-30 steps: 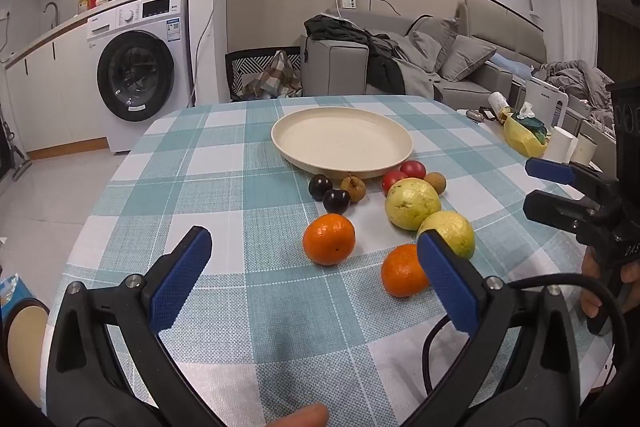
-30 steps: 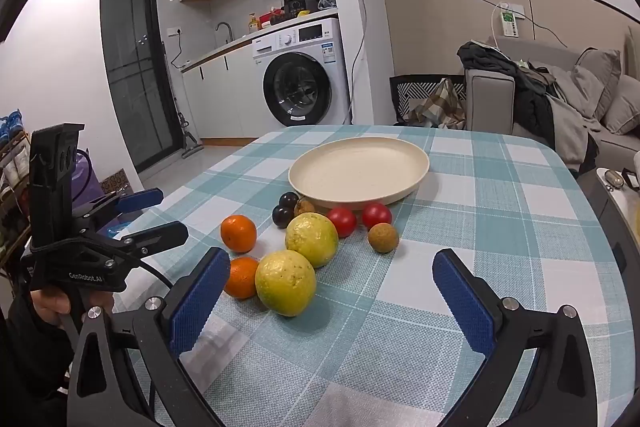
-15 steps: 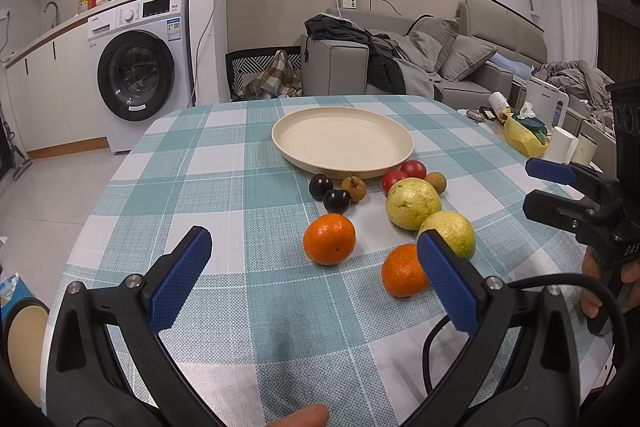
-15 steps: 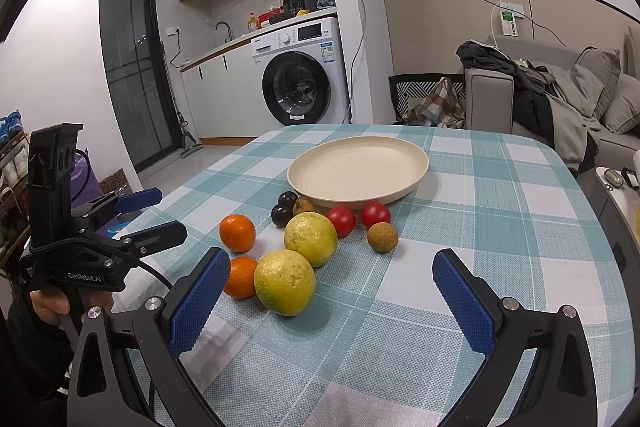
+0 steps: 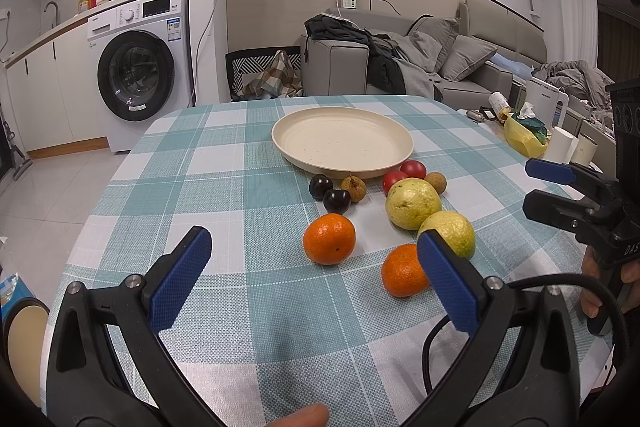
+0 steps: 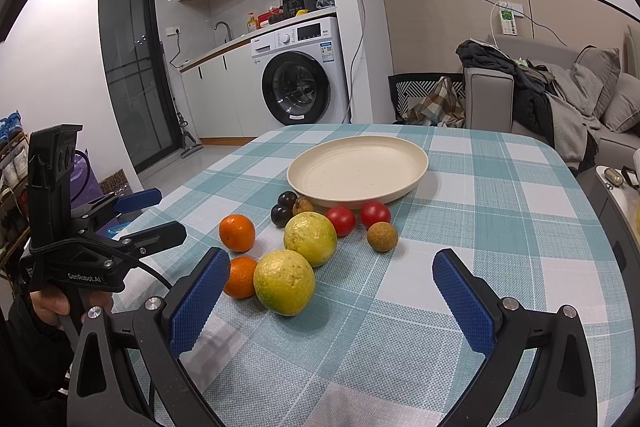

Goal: Organize fruits

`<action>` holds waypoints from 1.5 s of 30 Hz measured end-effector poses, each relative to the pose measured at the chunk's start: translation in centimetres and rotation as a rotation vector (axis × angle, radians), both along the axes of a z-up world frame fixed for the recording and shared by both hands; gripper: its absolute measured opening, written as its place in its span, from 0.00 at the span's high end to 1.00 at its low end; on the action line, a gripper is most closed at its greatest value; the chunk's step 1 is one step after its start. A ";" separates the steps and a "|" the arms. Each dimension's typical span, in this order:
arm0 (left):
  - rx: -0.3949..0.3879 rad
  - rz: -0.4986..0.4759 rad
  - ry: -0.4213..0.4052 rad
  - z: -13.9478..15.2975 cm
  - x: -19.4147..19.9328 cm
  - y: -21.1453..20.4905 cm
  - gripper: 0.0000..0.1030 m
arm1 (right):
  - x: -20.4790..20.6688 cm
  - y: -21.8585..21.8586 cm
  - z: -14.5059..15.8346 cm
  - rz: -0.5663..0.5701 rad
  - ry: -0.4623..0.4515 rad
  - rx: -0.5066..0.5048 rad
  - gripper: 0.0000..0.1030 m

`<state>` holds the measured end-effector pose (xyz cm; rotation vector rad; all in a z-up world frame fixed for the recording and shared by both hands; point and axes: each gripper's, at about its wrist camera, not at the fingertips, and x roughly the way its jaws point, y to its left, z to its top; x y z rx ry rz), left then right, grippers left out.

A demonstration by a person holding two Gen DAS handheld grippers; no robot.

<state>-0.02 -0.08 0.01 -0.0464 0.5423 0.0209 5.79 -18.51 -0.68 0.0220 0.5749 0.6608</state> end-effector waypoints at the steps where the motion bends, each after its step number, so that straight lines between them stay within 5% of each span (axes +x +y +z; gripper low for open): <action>1: 0.000 0.000 0.000 0.0 0.0 0.0 0.01 | 0.0 0.0 0.0 0.000 0.000 0.000 0.00; 45: -0.001 -0.001 0.000 0.0 0.0 0.0 0.01 | 0.2 0.2 0.4 -0.001 0.007 0.000 0.00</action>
